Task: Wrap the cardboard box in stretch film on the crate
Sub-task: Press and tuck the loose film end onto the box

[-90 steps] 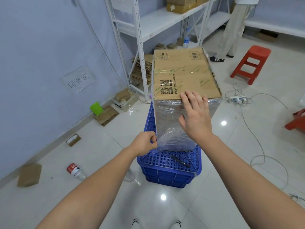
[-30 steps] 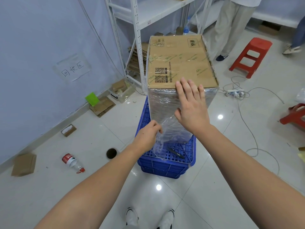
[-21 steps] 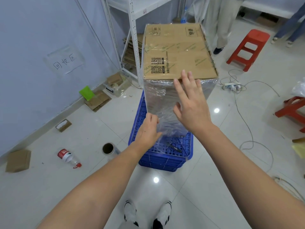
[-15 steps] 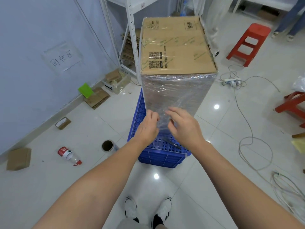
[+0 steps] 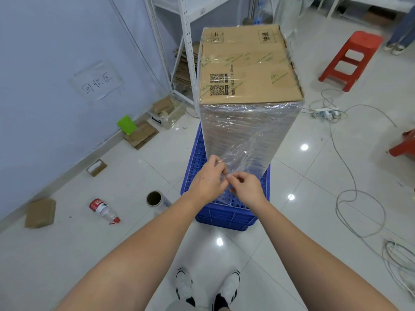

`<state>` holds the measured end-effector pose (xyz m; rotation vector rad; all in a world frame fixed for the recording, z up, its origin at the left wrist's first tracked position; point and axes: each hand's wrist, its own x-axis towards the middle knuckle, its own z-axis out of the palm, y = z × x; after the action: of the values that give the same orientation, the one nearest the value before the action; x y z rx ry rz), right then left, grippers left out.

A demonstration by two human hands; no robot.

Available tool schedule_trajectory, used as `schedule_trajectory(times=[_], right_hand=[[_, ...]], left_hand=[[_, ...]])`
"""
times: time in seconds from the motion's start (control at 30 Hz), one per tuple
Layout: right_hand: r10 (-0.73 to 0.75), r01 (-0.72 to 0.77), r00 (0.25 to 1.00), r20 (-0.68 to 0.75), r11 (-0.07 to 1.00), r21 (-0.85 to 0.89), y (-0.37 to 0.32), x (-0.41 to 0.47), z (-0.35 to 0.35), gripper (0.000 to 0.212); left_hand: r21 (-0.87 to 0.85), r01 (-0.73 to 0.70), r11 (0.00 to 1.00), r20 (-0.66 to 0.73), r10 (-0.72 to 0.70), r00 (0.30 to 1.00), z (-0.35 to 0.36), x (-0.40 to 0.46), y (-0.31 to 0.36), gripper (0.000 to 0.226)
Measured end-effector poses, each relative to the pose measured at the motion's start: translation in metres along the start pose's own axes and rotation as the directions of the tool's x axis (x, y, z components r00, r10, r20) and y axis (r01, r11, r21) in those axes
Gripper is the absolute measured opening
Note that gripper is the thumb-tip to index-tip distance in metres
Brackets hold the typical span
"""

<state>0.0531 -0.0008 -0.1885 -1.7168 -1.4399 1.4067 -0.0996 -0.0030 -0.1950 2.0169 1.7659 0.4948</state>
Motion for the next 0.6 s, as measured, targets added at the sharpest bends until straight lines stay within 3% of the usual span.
schedule_trajectory(times=[0.07,0.13,0.23,0.37,0.53,0.6], right_hand=[[-0.059,0.059,0.998,-0.015,0.998,-0.03,0.0,-0.001,-0.001,0.015],[-0.182,0.169,0.981,-0.064,0.97,-0.174,0.0,-0.003,-0.005,0.017],[-0.395,0.333,0.909,-0.132,0.88,-0.337,-0.008,-0.011,-0.012,0.023],[-0.734,0.545,0.651,-0.194,0.63,-0.553,-0.046,-0.016,-0.026,0.027],[-0.898,0.61,0.413,-0.151,0.396,-0.686,-0.103,-0.01,-0.069,0.018],[-0.929,0.58,0.356,-0.103,0.306,-0.755,-0.12,-0.009,-0.086,0.029]], left_hand=[[0.003,-0.02,1.0,-0.028,0.021,0.999,-0.005,-0.002,-0.001,0.017],[-0.004,-0.036,0.999,-0.066,0.036,0.997,-0.013,-0.003,-0.003,0.015],[-0.021,-0.058,0.998,-0.11,0.056,0.992,-0.033,-0.007,-0.005,0.014],[-0.034,-0.044,0.998,-0.148,0.038,0.988,-0.074,-0.009,-0.008,0.009],[-0.044,0.02,0.999,-0.176,-0.027,0.984,-0.121,-0.004,-0.016,0.009],[-0.05,0.037,0.998,-0.189,-0.046,0.981,-0.134,0.0,-0.021,0.008]])
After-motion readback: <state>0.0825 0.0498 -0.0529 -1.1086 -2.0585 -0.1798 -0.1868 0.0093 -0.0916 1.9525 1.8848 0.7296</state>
